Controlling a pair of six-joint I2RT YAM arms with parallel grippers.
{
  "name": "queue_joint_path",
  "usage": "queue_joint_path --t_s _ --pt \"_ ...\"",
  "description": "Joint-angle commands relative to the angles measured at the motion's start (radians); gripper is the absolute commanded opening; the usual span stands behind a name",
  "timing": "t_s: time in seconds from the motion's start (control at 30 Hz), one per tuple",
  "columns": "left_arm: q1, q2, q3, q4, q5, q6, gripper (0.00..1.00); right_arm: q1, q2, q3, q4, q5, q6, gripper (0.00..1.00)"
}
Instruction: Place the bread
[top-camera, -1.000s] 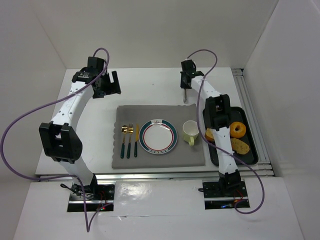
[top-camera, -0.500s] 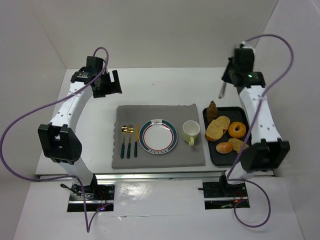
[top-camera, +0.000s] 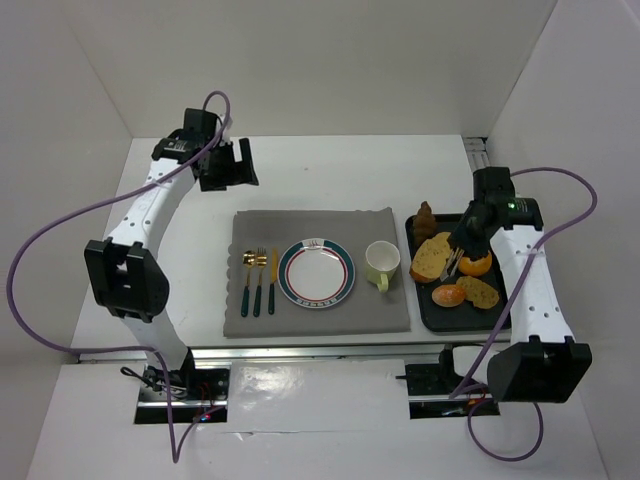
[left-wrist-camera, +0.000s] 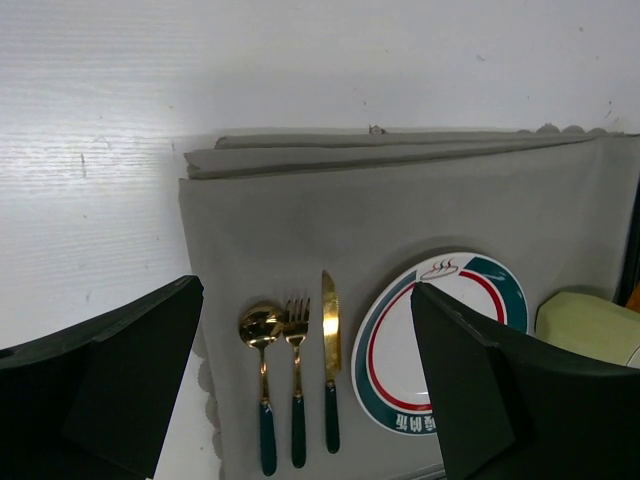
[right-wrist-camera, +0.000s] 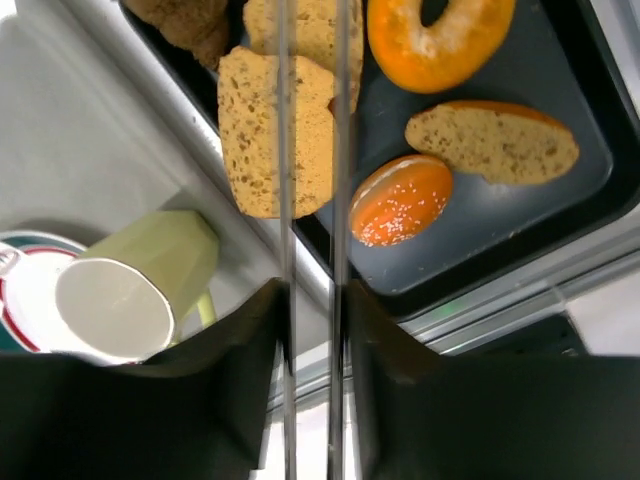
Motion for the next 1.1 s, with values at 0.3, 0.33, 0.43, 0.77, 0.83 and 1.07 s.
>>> queue_joint_path --t_s 0.3,0.33,0.43,0.77,0.83,1.07 --pt "-0.020 0.038 0.000 -0.010 0.008 0.051 0.99 -0.062 0.013 -0.029 -0.025 0.025 0.029 0.49" --pt "-0.020 0.038 -0.011 -0.010 0.008 0.051 0.99 -0.071 0.023 -0.029 -0.025 0.041 0.029 0.49" --pt "-0.020 0.038 -0.011 -0.010 0.008 0.051 0.99 -0.071 0.033 -0.029 -0.025 0.052 0.029 0.49" --pt "-0.020 0.038 -0.011 -0.010 0.008 0.051 0.99 -0.099 0.065 -0.061 0.070 0.027 -0.016 0.51" --pt "-0.020 0.038 -0.011 -0.010 -0.001 0.051 0.99 -0.099 0.086 -0.075 0.079 0.027 -0.026 0.51" --pt "-0.020 0.038 -0.011 -0.010 -0.001 0.051 0.99 -0.108 0.096 -0.109 0.110 -0.005 -0.045 0.51"
